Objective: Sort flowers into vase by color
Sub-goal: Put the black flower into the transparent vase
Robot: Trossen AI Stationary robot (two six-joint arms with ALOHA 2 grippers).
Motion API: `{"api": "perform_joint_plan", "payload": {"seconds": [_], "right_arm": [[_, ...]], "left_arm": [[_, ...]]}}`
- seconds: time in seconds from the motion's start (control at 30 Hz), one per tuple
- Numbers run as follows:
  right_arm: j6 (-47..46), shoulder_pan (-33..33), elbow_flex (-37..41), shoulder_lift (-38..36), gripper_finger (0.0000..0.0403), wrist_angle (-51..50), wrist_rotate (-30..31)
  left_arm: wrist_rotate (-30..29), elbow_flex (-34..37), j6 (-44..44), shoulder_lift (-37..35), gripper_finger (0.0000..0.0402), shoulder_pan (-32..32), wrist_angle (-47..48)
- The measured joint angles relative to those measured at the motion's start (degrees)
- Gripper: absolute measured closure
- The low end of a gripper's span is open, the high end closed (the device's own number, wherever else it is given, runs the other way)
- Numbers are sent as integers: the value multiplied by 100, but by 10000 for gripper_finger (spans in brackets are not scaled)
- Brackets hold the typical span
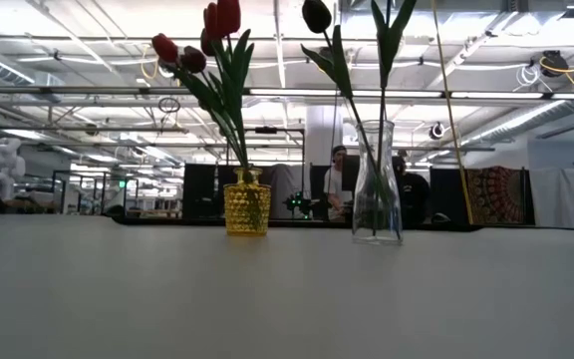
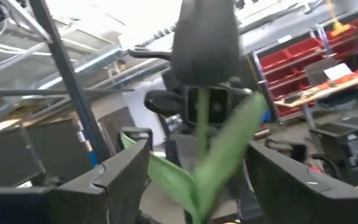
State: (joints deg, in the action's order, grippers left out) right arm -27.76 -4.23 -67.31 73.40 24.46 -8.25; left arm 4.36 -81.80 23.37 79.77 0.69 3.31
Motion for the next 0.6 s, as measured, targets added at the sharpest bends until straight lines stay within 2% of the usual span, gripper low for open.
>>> {"api": "perform_joint_plan", "payload": {"seconds": [0.13,0.3,0.6], "right_arm": [[116,3,-506,313,145,-326,-265],[334,68,-936,559,145,-810,-281],[338,63,-1010,609,149,-873,-392]], "left_arm": [[0,0,-17,2,398,0,20],[0,0,-17,0,398,0,22],[0,0,-28,0,398,0,20]]}}
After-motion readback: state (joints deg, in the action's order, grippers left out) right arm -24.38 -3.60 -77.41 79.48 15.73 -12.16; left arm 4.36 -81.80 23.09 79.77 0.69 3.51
